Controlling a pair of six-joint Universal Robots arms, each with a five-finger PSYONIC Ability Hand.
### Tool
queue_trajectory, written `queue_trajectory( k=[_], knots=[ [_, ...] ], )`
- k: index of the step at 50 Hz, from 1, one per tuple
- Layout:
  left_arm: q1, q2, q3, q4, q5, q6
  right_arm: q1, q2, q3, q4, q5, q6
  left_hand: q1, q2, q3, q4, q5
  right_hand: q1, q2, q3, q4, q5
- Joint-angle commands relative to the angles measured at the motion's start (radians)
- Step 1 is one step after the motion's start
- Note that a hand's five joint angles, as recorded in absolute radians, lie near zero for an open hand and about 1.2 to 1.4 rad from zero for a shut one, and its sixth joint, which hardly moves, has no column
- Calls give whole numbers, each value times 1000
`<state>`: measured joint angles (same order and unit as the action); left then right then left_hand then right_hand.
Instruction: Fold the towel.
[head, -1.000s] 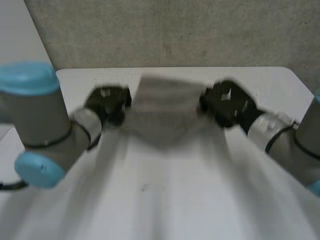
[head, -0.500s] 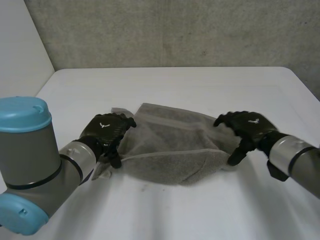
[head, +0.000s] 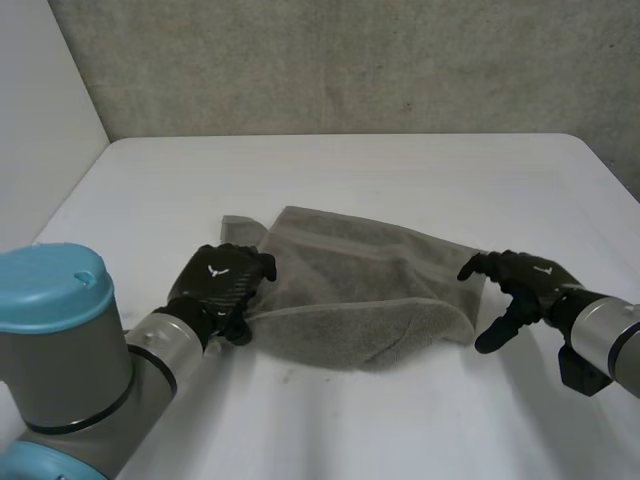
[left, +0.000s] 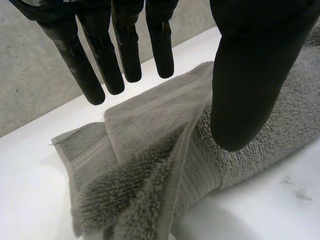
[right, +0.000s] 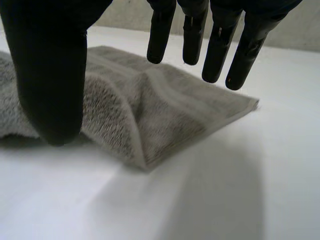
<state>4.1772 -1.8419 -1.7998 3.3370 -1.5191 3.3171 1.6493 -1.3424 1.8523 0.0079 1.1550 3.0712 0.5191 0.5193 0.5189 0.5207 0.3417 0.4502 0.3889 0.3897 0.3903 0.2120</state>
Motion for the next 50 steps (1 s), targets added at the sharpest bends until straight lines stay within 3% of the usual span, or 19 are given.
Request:
queue_trajectory(
  k=[1,8,10,17,18,21,26,35,39,43,44,47,49,50],
  knots=[
    [-20,-72,29,24,0,1,27,58,-2,-6,-4,3,76,76,76,74,79,63,125,124,123,127],
    [-28,-120,56,24,-4,6,59,100,-13,-37,-3,14,185,184,185,183,188,254,315,314,314,317],
    [-28,-131,62,24,-3,6,69,117,-18,-46,-3,18,433,433,433,431,436,304,365,364,364,367],
    [-26,-120,77,42,-1,4,119,189,-70,-85,2,23,876,876,876,874,879,603,664,663,663,666],
    [-26,-111,80,54,-1,4,119,189,-70,-85,2,23,877,877,877,876,880,604,665,664,664,667],
    [-26,-97,85,70,-3,2,151,229,-126,-100,12,27,877,877,877,876,880,944,1006,1005,1004,1008],
    [-25,13,86,88,-4,6,152,207,-162,-121,19,58,877,877,877,876,880,946,1007,1007,1006,1010],
    [6,228,138,70,8,13,144,-60,-274,-105,3,34,877,877,877,876,880,946,1007,1007,1006,1010],
    [49,311,239,-12,19,13,124,-216,-489,65,-14,-78,877,877,877,876,880,946,1007,1007,1006,1010],
    [67,317,362,-146,66,12,113,-225,-614,207,-14,-181,877,877,877,876,880,946,1007,1007,1006,1010],
    [72,310,429,-236,103,9,122,-210,-664,281,0,-259,877,877,877,876,880,946,1007,1007,1006,1010],
    [77,288,476,-306,129,7,144,-161,-726,366,11,-356,877,877,877,876,880,946,1007,1007,1006,1010],
    [102,164,569,-446,157,9,179,-103,-771,432,25,-424,877,877,877,876,880,946,1007,1007,1006,1010],
    [103,164,570,-447,157,9,232,-31,-812,496,54,-483,877,877,877,876,880,946,1007,1007,1006,1010]
  ],
)
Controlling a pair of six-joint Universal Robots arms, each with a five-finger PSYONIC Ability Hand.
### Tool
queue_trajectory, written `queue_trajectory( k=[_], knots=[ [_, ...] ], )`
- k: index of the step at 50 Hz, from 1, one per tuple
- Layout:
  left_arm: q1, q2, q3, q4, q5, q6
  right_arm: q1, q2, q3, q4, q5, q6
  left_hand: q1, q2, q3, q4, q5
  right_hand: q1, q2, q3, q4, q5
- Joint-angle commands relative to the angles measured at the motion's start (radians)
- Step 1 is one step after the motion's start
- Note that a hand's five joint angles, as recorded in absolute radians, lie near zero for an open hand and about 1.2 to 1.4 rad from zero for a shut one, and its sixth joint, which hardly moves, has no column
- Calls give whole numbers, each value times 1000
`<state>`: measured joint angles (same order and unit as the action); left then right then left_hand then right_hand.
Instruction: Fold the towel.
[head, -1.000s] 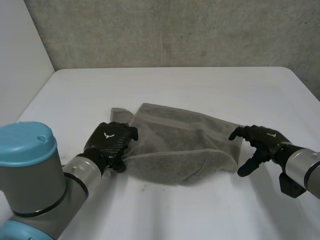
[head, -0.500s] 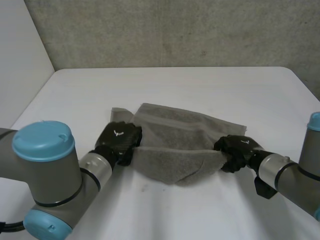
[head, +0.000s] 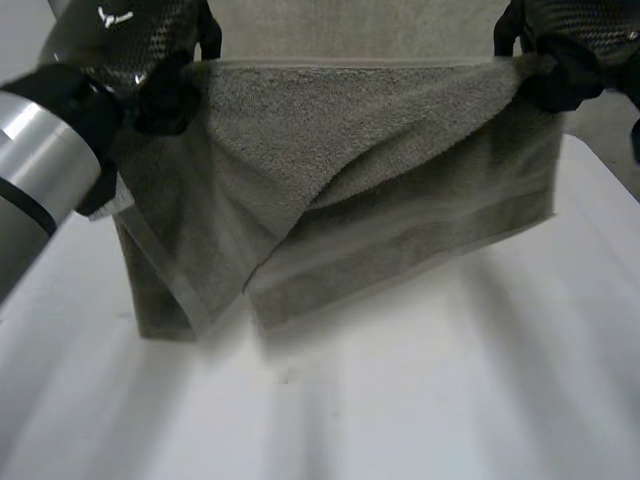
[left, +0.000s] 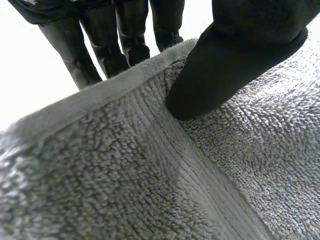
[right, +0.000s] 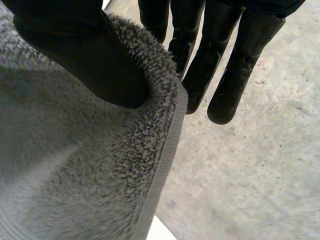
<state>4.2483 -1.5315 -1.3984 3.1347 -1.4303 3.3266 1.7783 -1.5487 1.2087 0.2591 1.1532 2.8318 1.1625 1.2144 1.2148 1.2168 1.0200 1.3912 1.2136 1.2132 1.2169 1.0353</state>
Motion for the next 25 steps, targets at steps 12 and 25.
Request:
queue_trajectory(
  k=[12,25],
  knots=[
    [99,-527,300,-351,74,-2,202,504,-225,200,194,-328,234,182,182,179,202,5,183,183,179,186],
    [96,-517,645,39,44,-41,193,371,-233,-545,295,-82,234,182,182,179,202,5,183,183,179,186]
  ],
)
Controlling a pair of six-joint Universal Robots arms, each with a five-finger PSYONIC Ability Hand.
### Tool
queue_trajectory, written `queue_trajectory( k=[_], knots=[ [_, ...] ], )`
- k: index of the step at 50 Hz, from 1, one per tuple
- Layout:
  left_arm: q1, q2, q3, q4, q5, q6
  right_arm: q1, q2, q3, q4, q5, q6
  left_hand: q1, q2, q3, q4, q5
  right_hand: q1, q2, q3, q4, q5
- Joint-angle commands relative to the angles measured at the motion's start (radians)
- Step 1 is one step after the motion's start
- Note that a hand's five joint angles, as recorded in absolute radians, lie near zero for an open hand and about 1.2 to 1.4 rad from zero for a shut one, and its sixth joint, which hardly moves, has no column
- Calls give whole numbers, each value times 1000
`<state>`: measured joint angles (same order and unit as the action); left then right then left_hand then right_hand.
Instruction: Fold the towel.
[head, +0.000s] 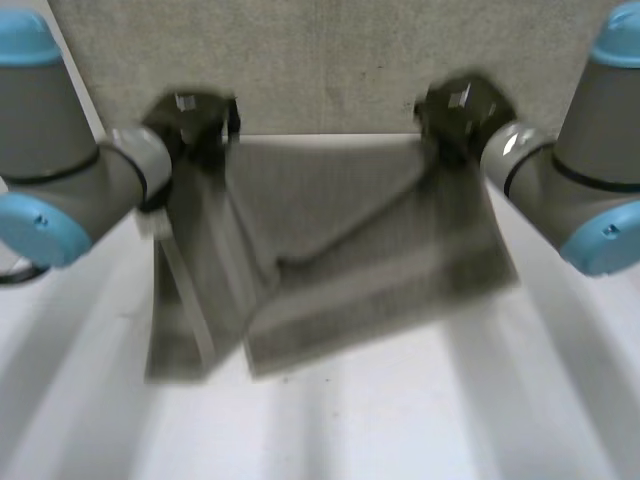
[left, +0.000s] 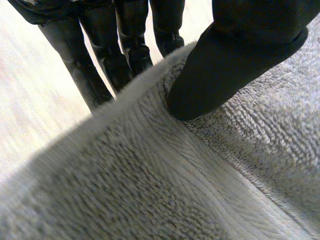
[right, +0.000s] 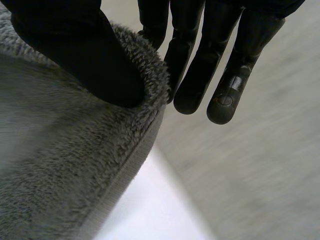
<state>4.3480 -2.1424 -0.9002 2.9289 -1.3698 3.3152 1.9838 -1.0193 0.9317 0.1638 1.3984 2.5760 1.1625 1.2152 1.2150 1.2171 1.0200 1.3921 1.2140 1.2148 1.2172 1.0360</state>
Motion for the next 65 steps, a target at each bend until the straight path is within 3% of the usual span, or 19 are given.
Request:
queue_trajectory(
  k=[1,7,12,17,23,24,25,26,29,36,48,54,60,65],
  knots=[
    [-4,95,147,245,-17,-29,-14,-200,73,-507,48,197,234,181,181,179,202,4,182,181,179,186],
    [-1,180,66,299,-15,-92,-14,-268,137,-483,28,207,234,181,181,179,202,4,182,181,179,186],
    [1,200,-117,269,-9,-89,-10,-251,214,-227,-85,204,234,181,181,179,202,4,182,181,179,186],
    [-1,188,-333,271,-3,-83,-2,-164,310,-95,-127,149,214,161,161,159,182,4,182,181,179,186],
    [-2,96,-556,326,-5,-13,-2,-82,417,-83,-131,99,-118,-171,-171,-173,-150,4,182,181,179,186],
    [-1,75,-589,344,-8,24,-2,-52,444,-83,-134,96,-336,-389,-389,-391,-368,4,182,181,179,186],
    [-1,75,-589,345,-8,24,-2,-26,464,-83,-131,93,-338,-391,-391,-393,-370,4,182,181,179,186],
    [-2,64,-620,357,-9,62,-2,-10,481,-83,-133,95,-530,-583,-583,-585,-562,4,182,181,179,186],
    [-2,67,-684,371,-8,122,-2,-4,493,-83,-137,99,-640,-693,-693,-695,-673,4,182,181,179,186],
    [-4,171,-773,404,-9,130,-11,-44,548,-86,-139,102,-799,-852,-852,-854,-831,4,182,181,179,186],
    [-86,246,-904,526,-9,133,-17,-110,598,-109,-137,124,-732,-785,-785,-787,-764,4,182,181,179,186],
    [-122,228,-928,521,-11,127,-16,-124,599,-129,-137,260,-667,-720,-720,-722,-699,4,182,181,179,186],
    [-122,202,-918,529,-15,127,-17,-206,599,-139,-142,322,-664,-717,-717,-719,-696,4,182,181,179,186],
    [-119,151,-875,529,-25,126,-16,-226,604,-139,-147,325,-518,-571,-570,-573,-550,4,182,181,179,186]
  ],
)
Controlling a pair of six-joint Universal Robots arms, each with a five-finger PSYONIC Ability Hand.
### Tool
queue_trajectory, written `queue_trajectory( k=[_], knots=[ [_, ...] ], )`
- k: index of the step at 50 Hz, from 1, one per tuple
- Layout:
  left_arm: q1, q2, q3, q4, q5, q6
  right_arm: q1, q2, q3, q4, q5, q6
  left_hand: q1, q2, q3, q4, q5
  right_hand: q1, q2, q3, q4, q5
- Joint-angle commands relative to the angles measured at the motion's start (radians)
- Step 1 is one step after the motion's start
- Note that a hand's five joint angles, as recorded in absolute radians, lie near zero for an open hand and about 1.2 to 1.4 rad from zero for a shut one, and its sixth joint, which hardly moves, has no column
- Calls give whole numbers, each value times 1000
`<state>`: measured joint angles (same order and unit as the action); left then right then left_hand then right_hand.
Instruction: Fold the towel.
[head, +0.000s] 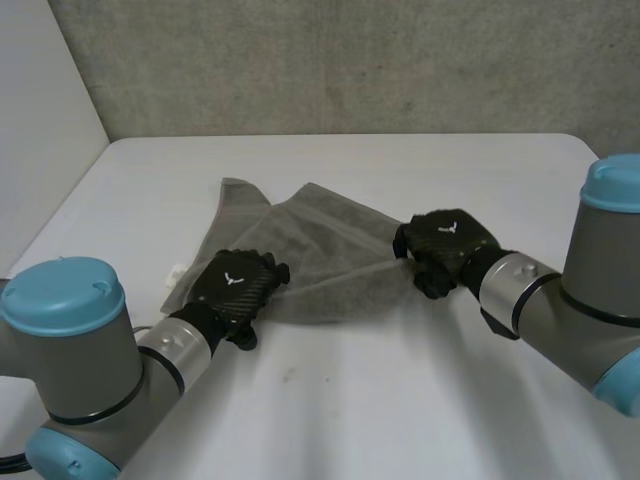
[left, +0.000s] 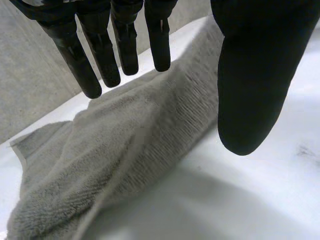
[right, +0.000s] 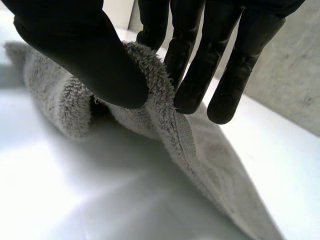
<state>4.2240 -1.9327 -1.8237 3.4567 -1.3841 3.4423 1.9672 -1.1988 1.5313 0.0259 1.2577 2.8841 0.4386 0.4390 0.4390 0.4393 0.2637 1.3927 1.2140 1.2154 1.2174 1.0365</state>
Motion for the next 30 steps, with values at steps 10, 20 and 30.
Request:
queue_trajectory(
  k=[10,20,30],
  knots=[
    [4,-118,87,1,-21,-38,1,-61,13,-1,-3,17,479,479,479,478,479,4,182,181,179,185],
    [13,-163,110,28,-27,-40,-1,-73,12,-3,6,17,696,696,696,696,697,4,182,181,179,185],
    [74,-92,100,84,-182,-32,-1,-79,6,-1,2,12,958,957,957,957,958,4,182,181,179,185]
  ],
)
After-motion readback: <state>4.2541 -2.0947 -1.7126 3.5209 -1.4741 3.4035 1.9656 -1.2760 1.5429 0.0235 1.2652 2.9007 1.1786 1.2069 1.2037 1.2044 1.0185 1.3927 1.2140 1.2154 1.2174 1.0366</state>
